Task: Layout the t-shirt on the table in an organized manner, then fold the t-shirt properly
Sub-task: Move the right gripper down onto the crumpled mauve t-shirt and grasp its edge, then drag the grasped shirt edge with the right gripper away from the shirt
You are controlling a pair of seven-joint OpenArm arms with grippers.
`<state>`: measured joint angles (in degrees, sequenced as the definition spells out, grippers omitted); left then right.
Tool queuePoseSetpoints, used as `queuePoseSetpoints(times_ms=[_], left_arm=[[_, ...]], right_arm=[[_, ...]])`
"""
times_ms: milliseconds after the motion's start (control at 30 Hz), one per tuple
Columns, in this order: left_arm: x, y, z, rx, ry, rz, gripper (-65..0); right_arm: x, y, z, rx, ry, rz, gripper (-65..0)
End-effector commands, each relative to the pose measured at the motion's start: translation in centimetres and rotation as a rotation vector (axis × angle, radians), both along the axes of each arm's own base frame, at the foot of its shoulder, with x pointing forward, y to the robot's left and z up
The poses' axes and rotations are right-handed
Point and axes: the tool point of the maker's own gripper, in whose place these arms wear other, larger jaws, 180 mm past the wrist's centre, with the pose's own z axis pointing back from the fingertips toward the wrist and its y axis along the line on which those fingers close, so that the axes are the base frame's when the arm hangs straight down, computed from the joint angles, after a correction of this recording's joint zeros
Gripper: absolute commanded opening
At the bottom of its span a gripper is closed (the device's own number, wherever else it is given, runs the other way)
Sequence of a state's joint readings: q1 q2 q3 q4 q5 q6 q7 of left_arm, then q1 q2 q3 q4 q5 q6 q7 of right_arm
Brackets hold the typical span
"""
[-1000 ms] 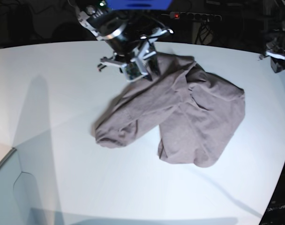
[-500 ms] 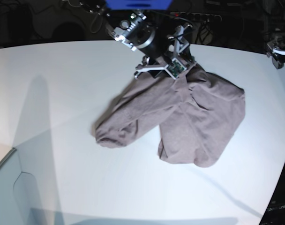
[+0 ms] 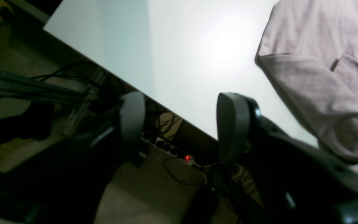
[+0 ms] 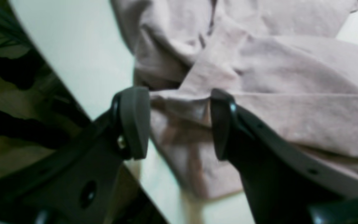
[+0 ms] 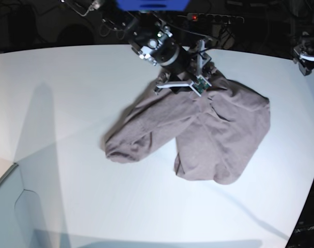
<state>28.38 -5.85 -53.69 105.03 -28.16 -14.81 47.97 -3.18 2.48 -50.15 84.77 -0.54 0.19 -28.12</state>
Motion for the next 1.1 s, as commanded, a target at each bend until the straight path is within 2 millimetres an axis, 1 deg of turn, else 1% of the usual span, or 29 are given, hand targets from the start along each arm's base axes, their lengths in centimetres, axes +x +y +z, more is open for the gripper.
queuePoseSetpoints(times_ms=[0,67,133,233,300,333,367,400,500,533,633,700,733,867,967,1067], left_arm=[[0.3,0.6,0.9,0.030,-0.021,-0.005,-28.8],[0.3,0.6,0.9,0.030,-0.021,-0.005,-28.8],[0.3,0.6,0.9,0.030,-0.021,-0.005,-28.8],[0.3,0.6,0.9,0.030,-0.021,-0.005,-29.1],[0.3,0.6,0.9,0.030,-0.021,-0.005,-29.2],[0.3,0.6,0.9,0.030,-0.021,-0.005,-29.3],[0.3,0.6,0.9,0.029,-0.020,-0.005,-29.3],[0.3,0.6,0.9,0.029,-0.020,-0.005,-29.4],[0.2,0.5,0.9,0.028,-0.018,-0.006,-32.6],[0.3,0.6,1.0,0.030,-0.020,-0.006,-34.1],[0.3,0.6,1.0,0.030,-0.022,-0.008,-38.6],[0.4,0.5,1.0,0.026,-0.026,-0.008,-40.5],[0.4,0.5,1.0,0.026,-0.026,-0.008,-40.5],[0.5,0.4,1.3,0.030,-0.034,-0.012,-40.5],[0.6,0.4,1.4,0.030,-0.038,-0.013,-40.5],[1.0,0.3,1.5,0.027,-0.050,-0.012,-40.4]], right_arm=[[0.8,0.7,1.0,0.032,-0.026,-0.001,-33.4],[0.9,0.6,0.4,0.018,-0.018,-0.001,-33.4],[1.4,0.6,0.5,0.014,-0.028,-0.001,-33.5],[1.5,0.5,0.3,0.008,-0.025,-0.002,-33.7],[2.0,0.5,0.5,0.006,-0.036,-0.002,-34.6],[2.1,0.5,0.6,0.006,-0.038,-0.002,-36.3],[2.2,0.5,0.6,0.004,-0.040,-0.002,-39.8],[2.3,0.5,0.6,0.004,-0.041,-0.002,-44.7],[2.3,0.3,0.6,0.001,-0.040,-0.003,-63.5],[2.3,0.3,0.5,0.001,-0.040,-0.005,-65.0],[2.4,-0.7,0.5,0.010,-0.028,-0.045,-65.0],[2.7,-1.3,1.2,0.029,-0.030,-0.078,-65.0],[2.7,-2.2,1.4,0.030,-0.036,-0.093,-65.0],[4.1,-5.1,4.0,0.059,-0.101,-0.162,-65.0],[5.9,-8.3,6.9,0.084,-0.171,-0.250,-65.0],[7.1,-11.8,9.8,0.099,-0.247,-0.335,-65.0]])
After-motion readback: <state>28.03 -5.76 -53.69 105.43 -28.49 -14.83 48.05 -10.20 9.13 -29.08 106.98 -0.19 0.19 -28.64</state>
